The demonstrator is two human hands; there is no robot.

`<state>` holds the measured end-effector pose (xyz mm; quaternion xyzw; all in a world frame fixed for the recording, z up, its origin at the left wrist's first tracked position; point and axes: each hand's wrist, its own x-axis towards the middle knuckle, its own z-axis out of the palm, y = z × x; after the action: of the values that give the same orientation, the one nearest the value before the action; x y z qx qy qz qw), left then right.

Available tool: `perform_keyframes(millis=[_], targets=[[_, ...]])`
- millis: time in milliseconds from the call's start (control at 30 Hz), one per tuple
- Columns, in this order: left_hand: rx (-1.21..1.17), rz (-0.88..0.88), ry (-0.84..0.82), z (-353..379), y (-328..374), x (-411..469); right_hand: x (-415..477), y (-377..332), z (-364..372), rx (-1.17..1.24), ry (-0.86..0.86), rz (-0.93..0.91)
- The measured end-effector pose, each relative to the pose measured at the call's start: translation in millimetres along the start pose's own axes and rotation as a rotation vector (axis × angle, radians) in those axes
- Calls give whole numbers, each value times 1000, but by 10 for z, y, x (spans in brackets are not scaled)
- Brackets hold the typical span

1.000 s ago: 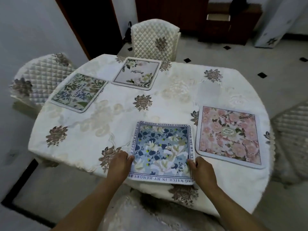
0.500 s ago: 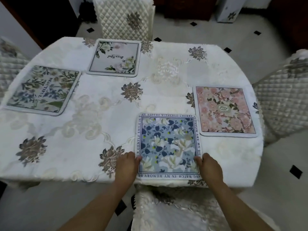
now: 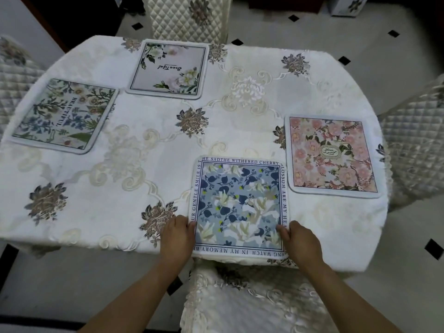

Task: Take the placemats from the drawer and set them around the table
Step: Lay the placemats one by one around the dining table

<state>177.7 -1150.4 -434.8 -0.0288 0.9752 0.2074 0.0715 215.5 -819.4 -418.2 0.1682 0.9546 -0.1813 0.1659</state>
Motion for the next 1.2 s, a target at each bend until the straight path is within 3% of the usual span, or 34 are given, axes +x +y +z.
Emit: perform_keyframes(millis=[100,233,333,467,567,767,1067,1200], targets=[[6,0,49,16,23,-52,9,14,-3,-50,16,-13],[49,53,95,64,191,-135,-49,-46,61,-115,293,-170],[70,216,-34,185,454,-185,-191,-351,209,-80,183,-413],[216,373,-216,468,688,-212,-286,-755,587,-214,-26,-607],[300,383,-236,472,558,-199,-238,-621,618,-269,-41,-619],[231,371,-309,250,254,-236,-146,-112,338,-207,-81,-495],[158,388,-236,384,1163,1274,1274,-1110,9,-239,-98,-511],[211,382,-235,360,1149,1679,1555,-1032,-130,-270,-89,-524]])
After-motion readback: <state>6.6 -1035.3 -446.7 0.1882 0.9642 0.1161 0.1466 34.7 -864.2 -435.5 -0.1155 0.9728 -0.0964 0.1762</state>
